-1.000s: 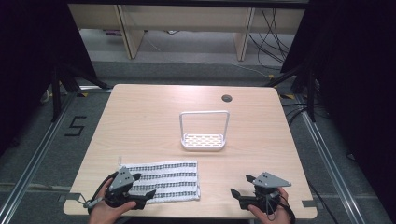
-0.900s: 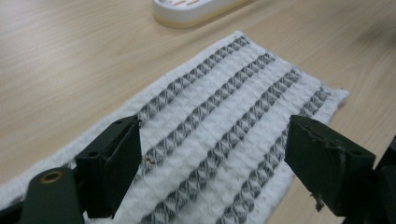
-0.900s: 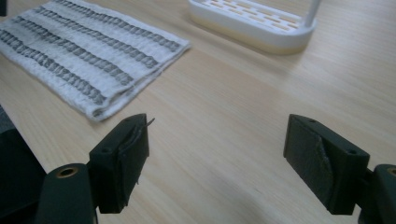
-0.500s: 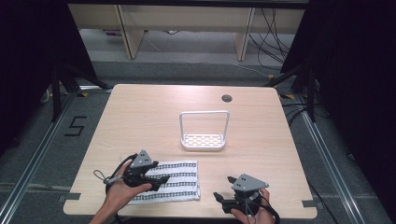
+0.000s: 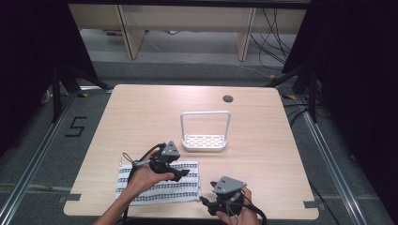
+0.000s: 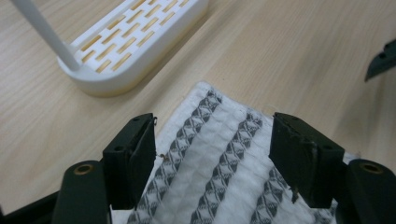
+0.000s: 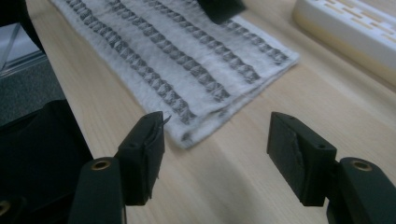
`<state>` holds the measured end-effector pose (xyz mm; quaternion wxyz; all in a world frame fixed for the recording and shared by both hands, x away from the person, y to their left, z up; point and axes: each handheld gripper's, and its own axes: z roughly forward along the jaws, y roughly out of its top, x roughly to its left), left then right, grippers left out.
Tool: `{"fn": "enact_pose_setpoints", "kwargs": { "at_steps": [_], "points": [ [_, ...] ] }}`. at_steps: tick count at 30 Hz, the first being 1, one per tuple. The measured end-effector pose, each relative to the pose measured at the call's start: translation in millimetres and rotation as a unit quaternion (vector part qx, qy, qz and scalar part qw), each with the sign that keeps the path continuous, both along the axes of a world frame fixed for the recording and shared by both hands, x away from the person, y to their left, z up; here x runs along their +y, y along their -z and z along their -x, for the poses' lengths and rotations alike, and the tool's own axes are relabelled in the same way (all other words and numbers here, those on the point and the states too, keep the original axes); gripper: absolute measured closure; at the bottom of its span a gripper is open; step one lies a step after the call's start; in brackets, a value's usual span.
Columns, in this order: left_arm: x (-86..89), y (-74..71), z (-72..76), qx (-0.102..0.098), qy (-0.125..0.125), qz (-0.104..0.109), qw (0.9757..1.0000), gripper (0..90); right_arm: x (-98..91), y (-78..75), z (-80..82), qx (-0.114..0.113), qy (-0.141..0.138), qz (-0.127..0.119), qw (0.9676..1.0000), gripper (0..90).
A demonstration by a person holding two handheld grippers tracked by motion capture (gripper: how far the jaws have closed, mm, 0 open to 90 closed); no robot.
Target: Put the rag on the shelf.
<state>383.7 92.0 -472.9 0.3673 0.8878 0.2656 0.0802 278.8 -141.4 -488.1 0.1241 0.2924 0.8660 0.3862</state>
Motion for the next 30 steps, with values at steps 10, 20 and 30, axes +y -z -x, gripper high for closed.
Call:
{"fn": "enact_pose_setpoints", "kwargs": {
  "at_steps": [10, 20, 30],
  "points": [
    [-23.7, 7.5, -15.8, -0.002, 0.027, -0.043, 0.9987, 34.6, 13.8, 9.4, -4.7, 0.007, -0.008, 0.028, 0.9995, 43.6],
    [-33.7, 14.9, -32.6, 0.016, 0.047, -0.055, 0.9973, 40.1, 22.1, 13.8, -5.8, 0.015, -0.002, 0.033, 0.9993, 45.6],
    [-38.3, 20.1, -38.5, 0.029, 0.060, -0.062, 0.9958, 41.2, 26.9, 17.7, -9.2, 0.017, 0.000, 0.040, 0.9990, 45.1]
  ]
}}
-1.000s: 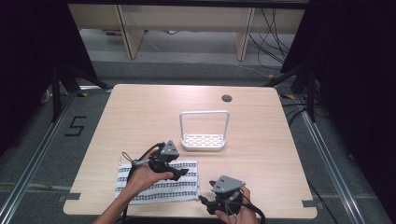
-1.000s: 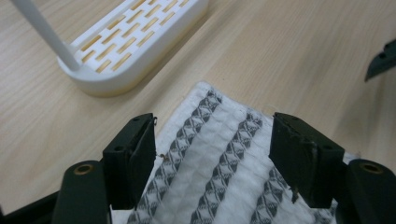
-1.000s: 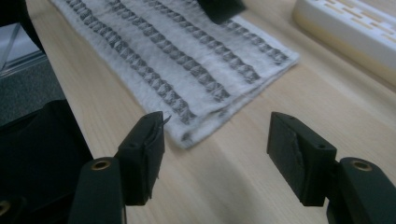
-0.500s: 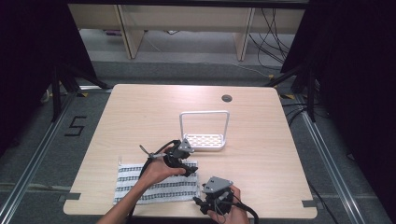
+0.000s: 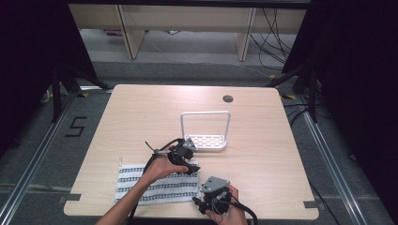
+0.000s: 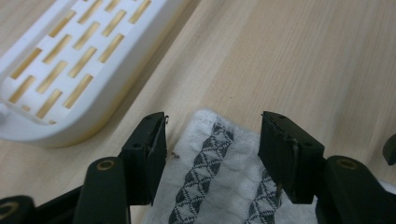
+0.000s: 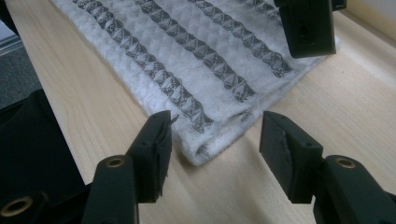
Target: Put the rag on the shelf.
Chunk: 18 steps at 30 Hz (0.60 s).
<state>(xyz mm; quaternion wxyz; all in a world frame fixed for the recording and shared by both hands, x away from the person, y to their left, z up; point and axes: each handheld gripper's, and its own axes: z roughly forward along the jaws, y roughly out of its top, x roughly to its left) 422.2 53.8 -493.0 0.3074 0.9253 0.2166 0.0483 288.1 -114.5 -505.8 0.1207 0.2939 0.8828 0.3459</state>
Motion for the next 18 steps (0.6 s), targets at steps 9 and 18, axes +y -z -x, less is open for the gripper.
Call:
{"fn": "enact_pose_setpoints", "kwargs": {
  "at_steps": [9, 18],
  "points": [
    [-2.9, 5.0, -1.2, 0.002, 0.008, -0.007, 0.9999, 44.5, 5.1, 4.9, -5.7, 0.008, 0.003, 0.000, 1.0000, 52.1],
    [-6.4, 3.3, 5.8, 0.000, 0.035, -0.008, 0.9994, 73.8, 4.4, 4.0, -8.7, 0.023, 0.000, -0.011, 0.9997, 79.1]
  ]
}}
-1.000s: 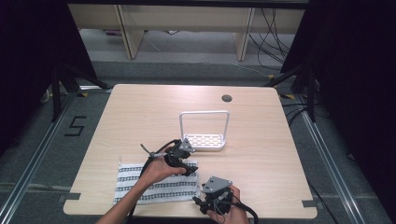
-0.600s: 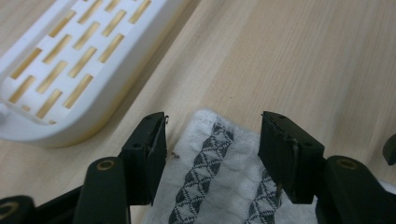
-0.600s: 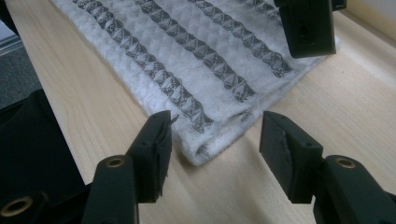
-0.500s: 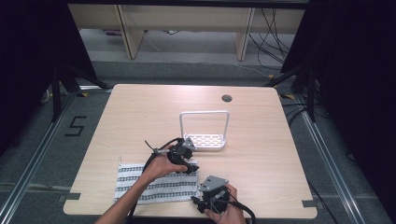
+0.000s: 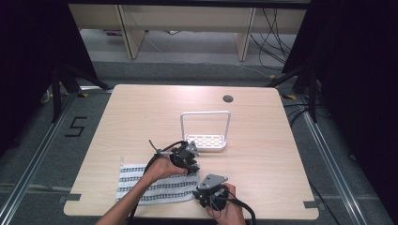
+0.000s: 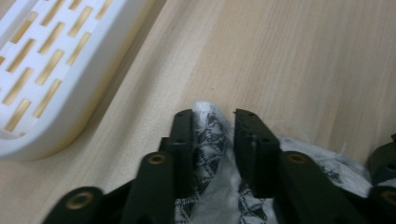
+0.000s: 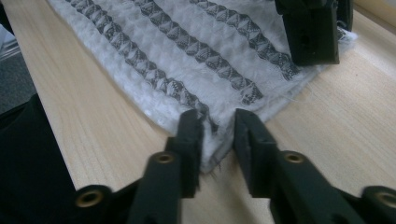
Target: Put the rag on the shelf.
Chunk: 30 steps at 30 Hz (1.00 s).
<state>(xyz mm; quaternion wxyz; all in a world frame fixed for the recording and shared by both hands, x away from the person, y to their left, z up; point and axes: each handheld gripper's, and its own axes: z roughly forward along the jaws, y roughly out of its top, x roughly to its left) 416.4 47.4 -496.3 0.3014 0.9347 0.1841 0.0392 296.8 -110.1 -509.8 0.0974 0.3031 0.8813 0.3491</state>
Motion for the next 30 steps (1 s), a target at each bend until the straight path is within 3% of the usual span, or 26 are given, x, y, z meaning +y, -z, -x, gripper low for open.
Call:
{"fn": "enact_pose_setpoints", "kwargs": {
  "at_steps": [3, 7, 9, 11, 12, 14, 16, 17, 19, 20, 21, 22, 23, 25, 27, 28, 30],
  "points": [
    [0.7, -0.3, 0.2, -0.003, 0.007, -0.001, 1.0000, 81.5, -2.0, 0.7, -3.4, -0.008, -0.009, 0.000, 0.9999, 82.8],
    [3.0, -2.2, 1.8, -0.006, 0.003, -0.002, 1.0000, 84.2, -3.2, 1.1, -4.5, 0.000, 0.000, -0.015, 0.9999, 86.4],
    [7.7, -9.5, 4.8, -0.011, -0.008, 0.013, 0.9998, 84.5, -7.8, -4.7, -7.0, 0.007, -0.004, -0.025, 0.9997, 86.9],
    [12.4, -17.2, 6.0, -0.012, -0.017, 0.030, 0.9993, 84.8, -11.5, -9.7, -9.5, -0.007, -0.004, -0.027, 0.9996, 87.1],
    [14.5, -21.4, 7.2, -0.014, -0.022, 0.034, 0.9991, 84.9, -12.9, -12.0, -10.2, -0.011, 0.000, -0.040, 0.9992, 87.1],
    [19.0, -31.7, 9.1, -0.022, -0.025, 0.035, 0.9988, 85.0, -16.9, -20.1, -11.3, -0.014, 0.001, -0.043, 0.9990, 87.3],
    [24.4, -44.8, 11.5, -0.033, -0.031, 0.044, 0.9980, 85.1, -20.5, -28.0, -13.1, -0.034, 0.001, -0.046, 0.9984, 87.3],
    [26.3, -50.7, 13.4, -0.033, -0.039, 0.059, 0.9970, 85.1, -21.7, -33.2, -12.8, -0.036, 0.002, -0.051, 0.9980, 87.3],
    [28.6, -57.6, 15.0, -0.039, -0.041, 0.061, 0.9965, 85.1, -23.3, -38.0, -13.2, -0.041, 0.003, -0.056, 0.9976, 87.3],
    [33.0, -70.3, 18.6, -0.049, -0.058, 0.079, 0.9940, 85.1, -25.8, -47.9, -14.4, -0.051, 0.005, -0.068, 0.9963, 87.4],
    [33.0, -70.3, 18.6, -0.049, -0.058, 0.079, 0.9940, 85.0, -26.5, -51.1, -15.3, -0.057, 0.004, -0.072, 0.9958, 87.4],
    [37.5, -82.3, 22.3, -0.057, -0.063, 0.087, 0.9926, 85.1, -28.4, -57.4, -16.2, -0.063, 0.006, -0.076, 0.9951, 87.4],
    [37.5, -82.3, 22.3, -0.057, -0.063, 0.087, 0.9926, 85.0, -28.4, -57.4, -16.2, -0.063, 0.006, -0.076, 0.9951, 87.4],
    [45.7, -100.1, 28.1, -0.062, -0.067, 0.099, 0.9909, 85.1, -31.7, -71.7, -18.9, -0.085, 0.003, -0.090, 0.9922, 87.5],
    [48.7, -106.7, 30.2, -0.062, -0.072, 0.103, 0.9901, 85.1, -32.7, -77.5, -18.8, -0.082, 0.007, -0.099, 0.9917, 87.6],
    [54.9, -119.1, 32.3, -0.063, -0.074, 0.114, 0.9888, 85.1, -35.5, -91.3, -21.2, -0.101, 0.006, -0.103, 0.9895, 87.7],
    [57.7, -124.9, 32.5, -0.065, -0.075, 0.122, 0.9876, 85.1, -36.8, -96.4, -22.4, -0.114, 0.005, -0.101, 0.9884, 87.7]
  ]
}}
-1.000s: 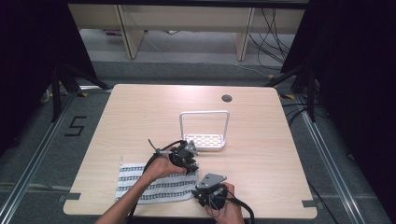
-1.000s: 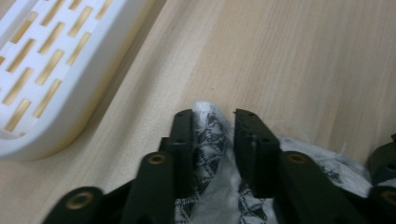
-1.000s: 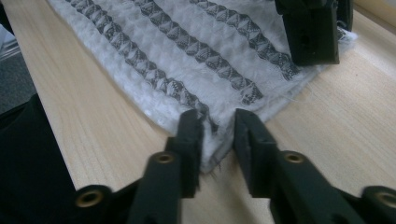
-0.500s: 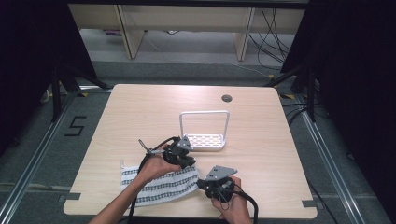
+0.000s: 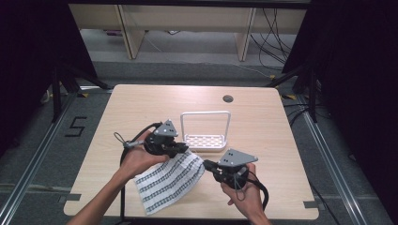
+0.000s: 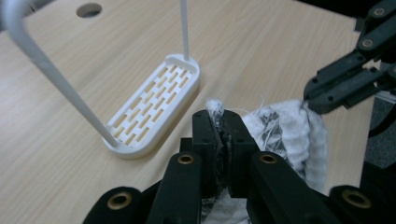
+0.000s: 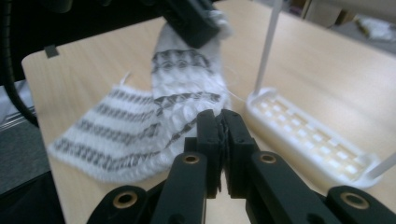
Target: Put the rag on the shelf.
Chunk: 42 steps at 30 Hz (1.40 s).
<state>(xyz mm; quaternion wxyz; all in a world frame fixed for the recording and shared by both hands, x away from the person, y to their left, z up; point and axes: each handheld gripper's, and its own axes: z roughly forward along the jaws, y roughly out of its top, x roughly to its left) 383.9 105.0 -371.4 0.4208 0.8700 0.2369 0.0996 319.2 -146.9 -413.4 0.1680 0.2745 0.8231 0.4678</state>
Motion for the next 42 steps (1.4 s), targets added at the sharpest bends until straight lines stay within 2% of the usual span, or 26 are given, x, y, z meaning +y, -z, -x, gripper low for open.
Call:
{"fn": "enact_pose_setpoints", "kwargs": {
  "at_steps": [1, 2, 3, 4, 5, 6, 8, 10, 11, 13, 14, 15, 17, 18, 20, 22, 23, 24, 27, 28, 31, 32, 34, 35, 38, 42],
  "points": [
    [2.1, -6.3, 1.5, 0.002, -0.010, 0.019, 0.9998, 85.1, -1.1, -14.2, -2.4, -0.007, 0.000, -0.005, 1.0000, 87.8],
    [3.7, -10.2, 2.3, 0.003, -0.013, 0.027, 0.9995, 85.2, -1.9, -19.0, -3.6, -0.020, 0.004, -0.007, 0.9998, 87.8],
    [5.4, -14.9, 2.9, 0.005, -0.016, 0.038, 0.9991, 85.2, -1.9, -19.0, -3.6, -0.020, 0.004, -0.007, 0.9998, 87.8],
    [7.4, -21.2, 3.5, 0.006, -0.020, 0.046, 0.9987, 85.1, -3.5, -33.0, -6.6, -0.029, 0.004, -0.012, 0.9995, 87.8],
    [9.3, -28.5, 4.5, 0.006, -0.023, 0.064, 0.9977, 85.1, -4.2, -37.4, -7.9, -0.035, 0.007, -0.015, 0.9993, 87.8],
    [9.3, -28.5, 4.5, 0.006, -0.023, 0.064, 0.9977, 85.1, -4.2, -37.4, -7.9, -0.035, 0.007, -0.015, 0.9993, 87.8],
    [11.6, -36.8, 5.3, 0.009, -0.025, 0.083, 0.9962, 85.1, -5.7, -49.9, -11.6, -0.036, 0.011, -0.025, 0.9990, 87.8],
    [12.4, -42.5, 5.6, 0.011, -0.027, 0.095, 0.9950, 85.1, -8.3, -60.9, -17.2, -0.048, 0.005, -0.027, 0.9985, 87.8],
    [12.6, -48.0, 5.1, 0.016, -0.033, 0.107, 0.9936, 85.1, -10.8, -69.9, -20.5, -0.052, 0.010, -0.031, 0.9981, 87.8],
    [12.3, -50.8, 4.4, 0.019, -0.039, 0.111, 0.9929, 85.1, -11.9, -74.3, -22.1, -0.048, 0.014, -0.038, 0.9980, 87.8],
    [11.3, -52.9, 2.6, 0.022, -0.040, 0.120, 0.9918, 85.0, -16.1, -84.6, -28.0, -0.040, 0.015, -0.043, 0.9981, 87.9],
    [8.8, -56.6, 0.7, 0.021, -0.050, 0.121, 0.9912, 85.1, -18.0, -88.6, -32.1, -0.047, 0.012, -0.043, 0.9979, 87.9],
    [7.3, -57.9, -0.9, 0.019, -0.051, 0.125, 0.9906, 85.0, -19.7, -94.5, -36.3, -0.051, 0.018, -0.041, 0.9977, 87.8],
    [4.0, -61.1, -4.9, 0.022, -0.056, 0.132, 0.9894, 85.0, -20.2, -97.0, -39.2, -0.051, 0.018, -0.043, 0.9976, 87.9],
    [2.7, -62.8, -7.4, 0.021, -0.056, 0.134, 0.9892, 84.9, -22.5, -102.7, -44.2, -0.060, 0.028, -0.034, 0.9972, 87.9],
    [0.2, -67.8, -12.1, 0.020, -0.061, 0.139, 0.9883, 85.0, -23.3, -104.8, -46.8, -0.056, 0.030, -0.040, 0.9972, 87.9],
    [-1.5, -71.7, -14.8, 0.019, -0.063, 0.140, 0.9880, 85.0, -25.2, -110.8, -52.2, -0.050, 0.041, -0.049, 0.9967, 87.9],
    [-4.2, -78.0, -18.3, 0.011, -0.065, 0.141, 0.9878, 84.9, -26.7, -113.3, -55.9, -0.063, 0.035, -0.043, 0.9965, 87.9],
    [-5.9, -86.4, -22.2, 0.008, -0.067, 0.143, 0.9874, 84.9, -27.9, -119.3, -60.0, -0.063, 0.044, -0.047, 0.9959, 87.9],
    [-7.0, -93.6, -26.7, 0.006, -0.068, 0.148, 0.9867, 85.0, -29.5, -125.6, -65.3, -0.069, 0.049, -0.053, 0.9950, 87.9],
    [-9.2, -99.0, -31.0, 0.005, -0.069, 0.158, 0.9850, 84.9, -31.0, -131.0, -68.9, -0.074, 0.050, -0.055, 0.9945, 87.9],
    [-10.4, -103.1, -33.3, 0.004, -0.073, 0.156, 0.9850, 85.0, -33.1, -137.1, -71.8, -0.081, 0.058, -0.052, 0.9937, 87.9],
    [-11.6, -104.6, -34.9, 0.002, -0.074, 0.161, 0.9841, 84.9, -33.0, -141.5, -74.8, -0.075, 0.058, -0.057, 0.9938, 87.9],
    [-11.7, -107.1, -36.7, -0.001, -0.076, 0.157, 0.9846, 84.9, -33.0, -141.5, -74.8, -0.075, 0.058, -0.057, 0.9938, 87.9],
    [-12.9, -111.7, -43.1, -0.002, -0.083, 0.163, 0.9832, 85.0, -33.8, -148.5, -81.4, -0.085, 0.067, -0.054, 0.9926, 87.9],
    [-15.8, -116.8, -54.6, -0.004, -0.090, 0.161, 0.9828, 85.0, -33.8, -153.0, -88.0, -0.088, 0.072, -0.055, 0.9920, 87.9]
  ]
}}
